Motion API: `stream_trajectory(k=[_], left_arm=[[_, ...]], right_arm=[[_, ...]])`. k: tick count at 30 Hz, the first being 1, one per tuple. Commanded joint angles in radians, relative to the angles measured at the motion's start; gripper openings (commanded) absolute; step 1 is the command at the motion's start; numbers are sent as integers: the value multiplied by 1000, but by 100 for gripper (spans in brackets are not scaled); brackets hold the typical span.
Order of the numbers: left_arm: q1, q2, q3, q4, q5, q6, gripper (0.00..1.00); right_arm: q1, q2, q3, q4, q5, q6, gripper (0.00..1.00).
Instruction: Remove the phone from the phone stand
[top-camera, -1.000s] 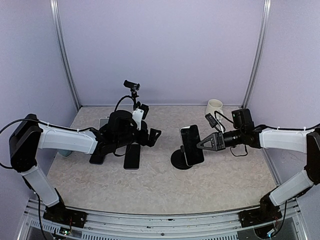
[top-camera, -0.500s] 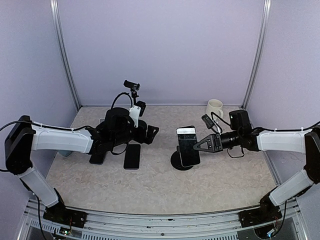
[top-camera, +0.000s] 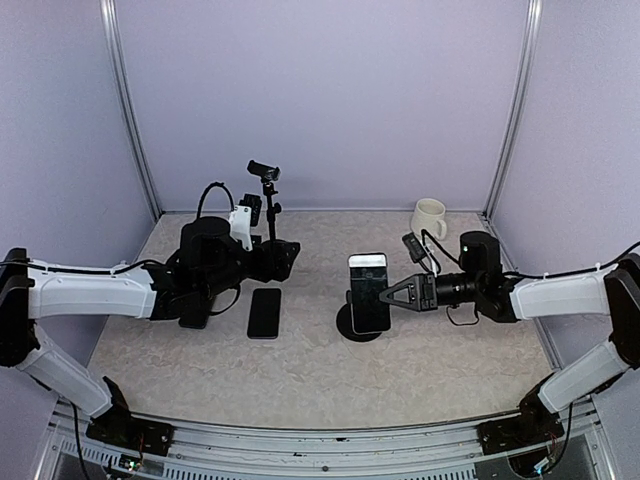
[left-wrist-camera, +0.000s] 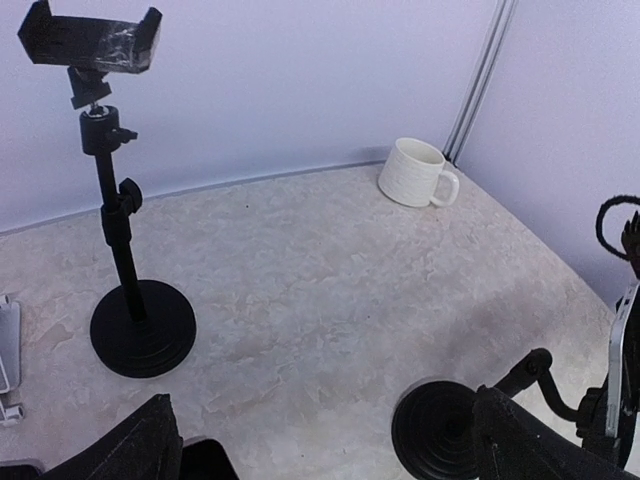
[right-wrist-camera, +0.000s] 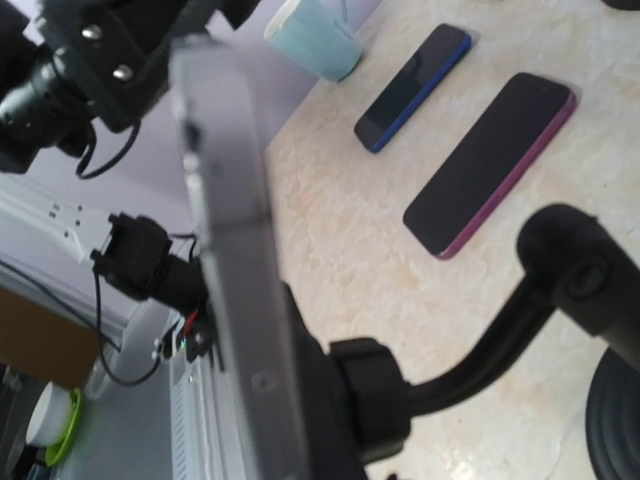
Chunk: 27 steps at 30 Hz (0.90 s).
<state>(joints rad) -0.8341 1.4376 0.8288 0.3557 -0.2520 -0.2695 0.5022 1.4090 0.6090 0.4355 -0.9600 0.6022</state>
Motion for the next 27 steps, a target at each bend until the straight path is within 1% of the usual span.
stream_trajectory(k=[1,5,8,13,18,21,24,27], left_arm=[[-8,-35,6,-12,-18,-35,99],[-27,-57,29,-57,0,-18,99],[-57,-46,90,-124,-22,-21,99],[-119,11,215,-234,-27,-89,99],[-170,78,315,-317,-18,-157,99],[-189,121,361,-351,-2,-194,99],[-203,168,404,-373,32,-200,99],[-209,212,451,-415,33,-203,99]], right_arm=[[32,-29,-30,174,102,97,0],[60,-51,-52,225,226,123,0],[93,-50,-66,265,326,152,0],[129,-34,-72,310,426,183,0],[182,-35,-71,303,558,201,0],[205,-21,-66,313,587,203,0],[220,2,-57,328,600,213,0],[233,13,-42,313,620,205,0]])
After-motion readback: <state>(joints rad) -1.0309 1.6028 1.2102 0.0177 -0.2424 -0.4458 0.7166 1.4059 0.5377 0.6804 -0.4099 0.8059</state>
